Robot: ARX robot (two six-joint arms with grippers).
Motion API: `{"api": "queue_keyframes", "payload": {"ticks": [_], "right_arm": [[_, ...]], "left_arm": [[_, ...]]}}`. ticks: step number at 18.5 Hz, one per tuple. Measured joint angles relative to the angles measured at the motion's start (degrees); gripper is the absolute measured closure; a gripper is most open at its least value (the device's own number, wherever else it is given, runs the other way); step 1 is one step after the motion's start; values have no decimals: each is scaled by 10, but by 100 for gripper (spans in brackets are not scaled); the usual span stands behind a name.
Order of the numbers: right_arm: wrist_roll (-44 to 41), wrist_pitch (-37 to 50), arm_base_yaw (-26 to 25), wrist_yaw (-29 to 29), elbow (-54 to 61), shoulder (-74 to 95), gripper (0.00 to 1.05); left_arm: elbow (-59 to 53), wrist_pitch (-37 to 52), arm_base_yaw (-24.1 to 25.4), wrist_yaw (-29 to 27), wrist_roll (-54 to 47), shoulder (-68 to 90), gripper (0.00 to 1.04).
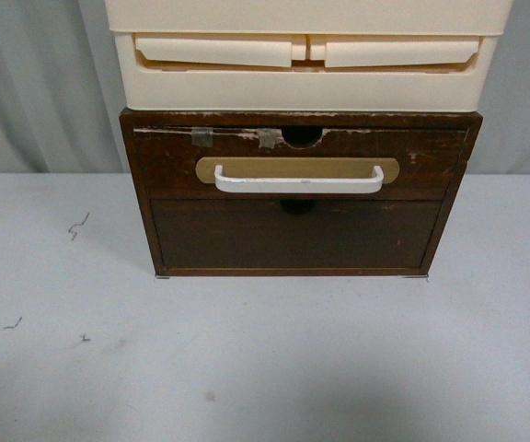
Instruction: Open drawer
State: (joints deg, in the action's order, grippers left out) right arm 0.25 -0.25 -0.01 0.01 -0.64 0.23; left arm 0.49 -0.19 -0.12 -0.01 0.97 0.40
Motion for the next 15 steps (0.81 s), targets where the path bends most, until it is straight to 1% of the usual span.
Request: {"api": "queue_keyframes", "payload": {"ticks": [13, 14, 15], "right_arm": [[0, 0, 0, 0, 0, 0, 6], [7, -37, 1, 6, -8, 8, 6], [44, -155, 2, 7, -63, 91, 6]], "left_arm": [[0, 0, 0, 0, 0, 0, 7], [0, 0, 0, 0, 0, 0, 7], [21, -70, -3, 0, 9, 16, 7]]}}
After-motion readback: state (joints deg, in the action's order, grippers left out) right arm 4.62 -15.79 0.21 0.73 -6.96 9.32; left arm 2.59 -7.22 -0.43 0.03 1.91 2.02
